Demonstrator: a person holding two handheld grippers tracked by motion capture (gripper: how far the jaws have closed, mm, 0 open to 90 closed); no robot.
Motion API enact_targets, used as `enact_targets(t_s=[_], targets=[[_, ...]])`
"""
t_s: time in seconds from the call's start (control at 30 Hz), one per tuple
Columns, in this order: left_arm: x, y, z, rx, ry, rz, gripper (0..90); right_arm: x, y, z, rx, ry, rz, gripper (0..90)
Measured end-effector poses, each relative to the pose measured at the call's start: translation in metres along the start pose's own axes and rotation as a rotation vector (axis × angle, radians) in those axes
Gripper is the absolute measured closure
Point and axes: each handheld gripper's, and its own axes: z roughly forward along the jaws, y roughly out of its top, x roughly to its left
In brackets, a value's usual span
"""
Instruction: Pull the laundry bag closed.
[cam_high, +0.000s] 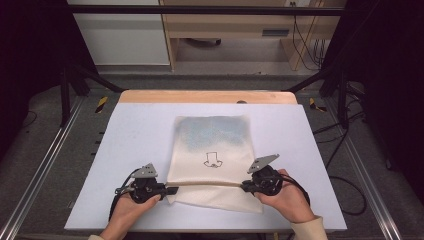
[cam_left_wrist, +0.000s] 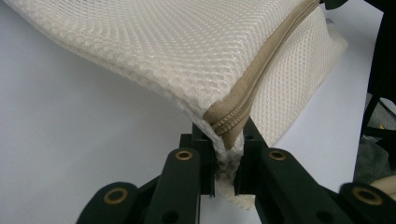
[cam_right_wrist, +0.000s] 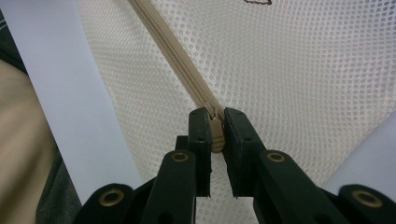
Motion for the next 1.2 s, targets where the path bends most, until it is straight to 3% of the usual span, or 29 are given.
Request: enact_targets(t_s=[1.2], targets=[[0.001, 0.000, -0.001, 0.003, 0.004, 0.002, 81.8, -0.016, -0.025, -0.005, 0.033, -0.021, 0.066, 81.9]])
